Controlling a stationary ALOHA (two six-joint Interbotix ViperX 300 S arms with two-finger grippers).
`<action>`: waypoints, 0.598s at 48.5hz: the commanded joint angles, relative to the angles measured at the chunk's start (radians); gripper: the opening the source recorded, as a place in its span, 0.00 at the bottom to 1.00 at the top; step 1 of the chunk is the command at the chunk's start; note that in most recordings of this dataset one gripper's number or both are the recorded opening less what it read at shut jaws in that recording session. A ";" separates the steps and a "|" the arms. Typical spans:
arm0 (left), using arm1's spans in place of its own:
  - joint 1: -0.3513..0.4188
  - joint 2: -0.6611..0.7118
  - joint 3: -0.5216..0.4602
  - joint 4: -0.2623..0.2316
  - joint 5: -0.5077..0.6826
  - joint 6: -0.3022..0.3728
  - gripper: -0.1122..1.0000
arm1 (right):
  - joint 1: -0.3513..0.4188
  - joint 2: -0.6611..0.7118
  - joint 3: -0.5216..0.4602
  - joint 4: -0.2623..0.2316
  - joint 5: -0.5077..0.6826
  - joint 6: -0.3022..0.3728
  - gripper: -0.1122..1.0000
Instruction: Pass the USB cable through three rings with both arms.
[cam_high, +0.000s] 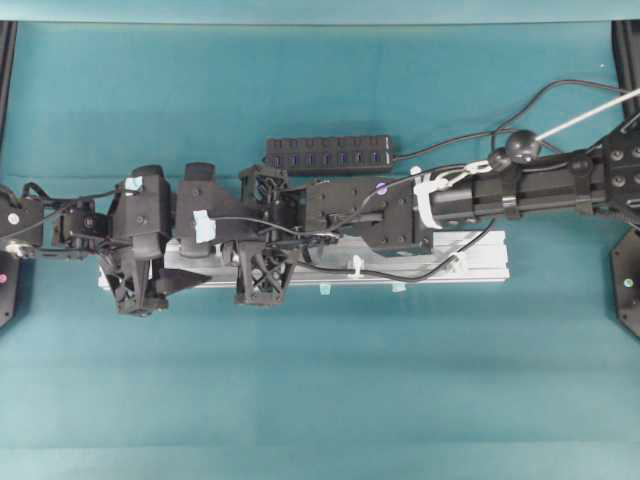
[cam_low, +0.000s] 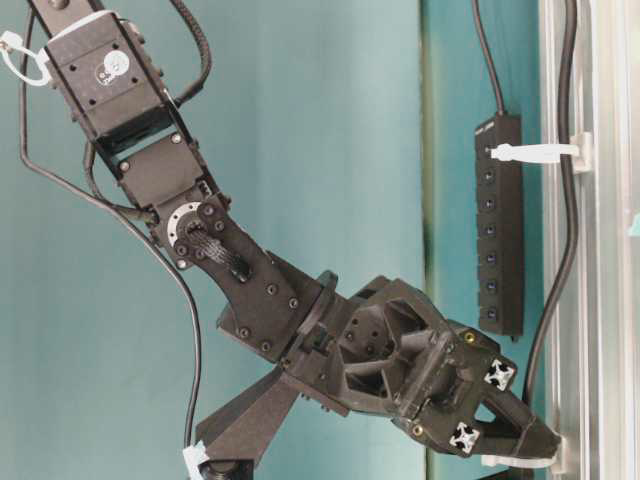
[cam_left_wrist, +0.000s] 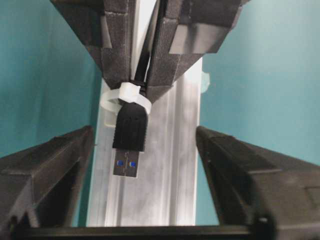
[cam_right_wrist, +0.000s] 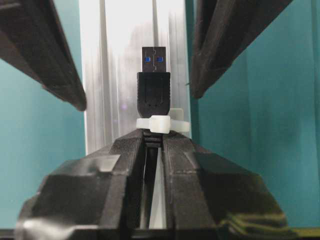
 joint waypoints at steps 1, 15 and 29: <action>0.003 -0.003 -0.015 0.003 -0.009 0.000 0.75 | 0.006 -0.018 -0.008 0.005 -0.020 0.009 0.04; 0.003 -0.009 -0.006 0.002 -0.018 0.002 0.30 | 0.006 -0.020 -0.008 0.005 -0.020 0.011 0.04; 0.003 -0.026 0.000 0.002 -0.021 0.002 0.30 | 0.006 -0.021 -0.008 0.005 -0.020 0.008 0.04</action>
